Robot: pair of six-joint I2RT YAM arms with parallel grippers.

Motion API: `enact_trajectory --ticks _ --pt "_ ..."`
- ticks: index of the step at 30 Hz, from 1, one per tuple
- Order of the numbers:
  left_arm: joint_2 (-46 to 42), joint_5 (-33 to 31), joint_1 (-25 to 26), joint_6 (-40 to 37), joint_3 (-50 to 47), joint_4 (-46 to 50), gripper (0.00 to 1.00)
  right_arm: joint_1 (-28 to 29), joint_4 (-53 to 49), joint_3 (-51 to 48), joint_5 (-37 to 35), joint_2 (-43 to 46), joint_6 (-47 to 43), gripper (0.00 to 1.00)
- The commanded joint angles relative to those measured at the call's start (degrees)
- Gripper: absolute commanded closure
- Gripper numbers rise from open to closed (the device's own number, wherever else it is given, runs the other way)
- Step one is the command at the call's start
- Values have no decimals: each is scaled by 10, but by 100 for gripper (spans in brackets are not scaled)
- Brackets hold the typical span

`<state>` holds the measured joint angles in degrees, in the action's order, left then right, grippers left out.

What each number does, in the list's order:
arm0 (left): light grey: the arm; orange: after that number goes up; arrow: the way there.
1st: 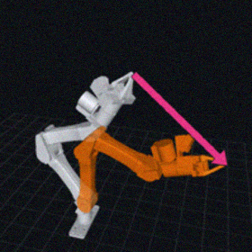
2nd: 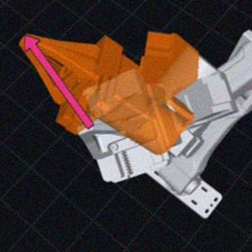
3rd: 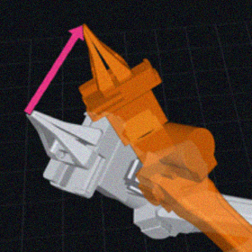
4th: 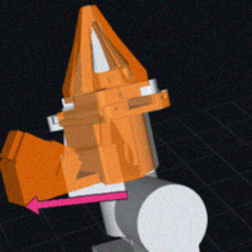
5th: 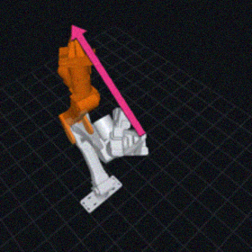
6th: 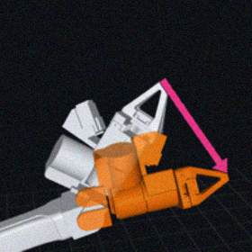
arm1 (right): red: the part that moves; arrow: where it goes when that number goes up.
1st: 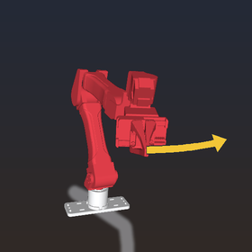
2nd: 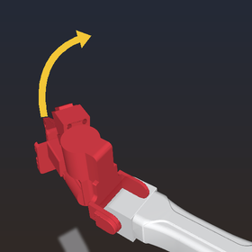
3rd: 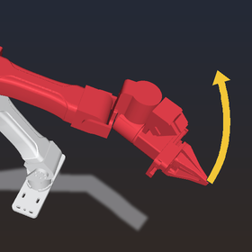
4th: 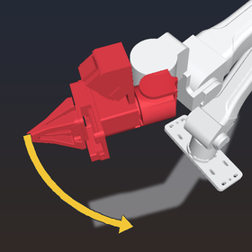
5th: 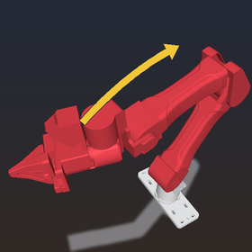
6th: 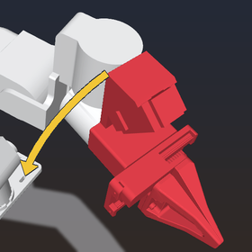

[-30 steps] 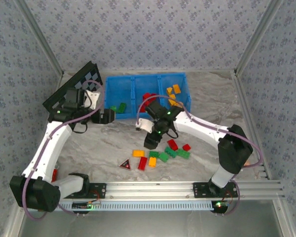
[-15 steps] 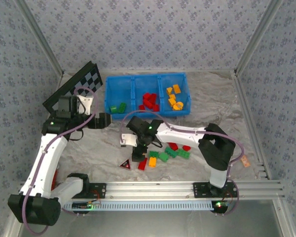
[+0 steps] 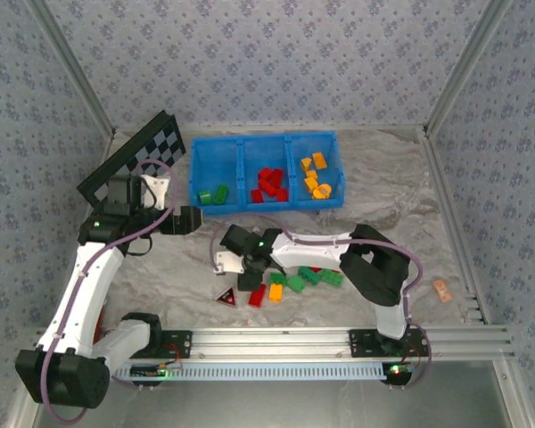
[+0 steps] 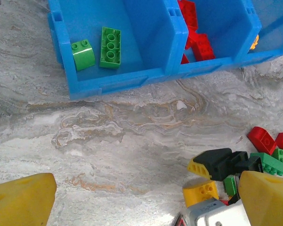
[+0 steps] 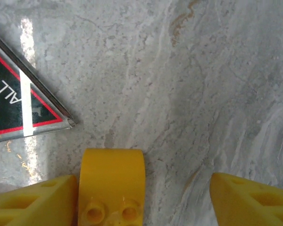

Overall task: Sort the legos into containers by color
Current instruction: Pick up the lego from the bottom-center of the table, then place the lego in the container.

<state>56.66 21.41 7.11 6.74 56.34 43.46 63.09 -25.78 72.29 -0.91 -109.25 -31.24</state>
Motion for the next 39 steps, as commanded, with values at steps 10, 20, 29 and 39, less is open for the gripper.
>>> enact_trajectory --ticks 10,20,29,39 --pt "2 6 -4 4 4 -12 1 -11 -25 -8 -6 -31 -18 75" --pt "22 8 -3 4 11 -9 1 -152 -16 32 5 70 6 83" --pt "41 9 -3 2 22 -10 1 -303 9 70 -2 120 -30 82" --pt "53 11 -3 0 29 0 1 -406 87 202 -16 -15 -1 82"
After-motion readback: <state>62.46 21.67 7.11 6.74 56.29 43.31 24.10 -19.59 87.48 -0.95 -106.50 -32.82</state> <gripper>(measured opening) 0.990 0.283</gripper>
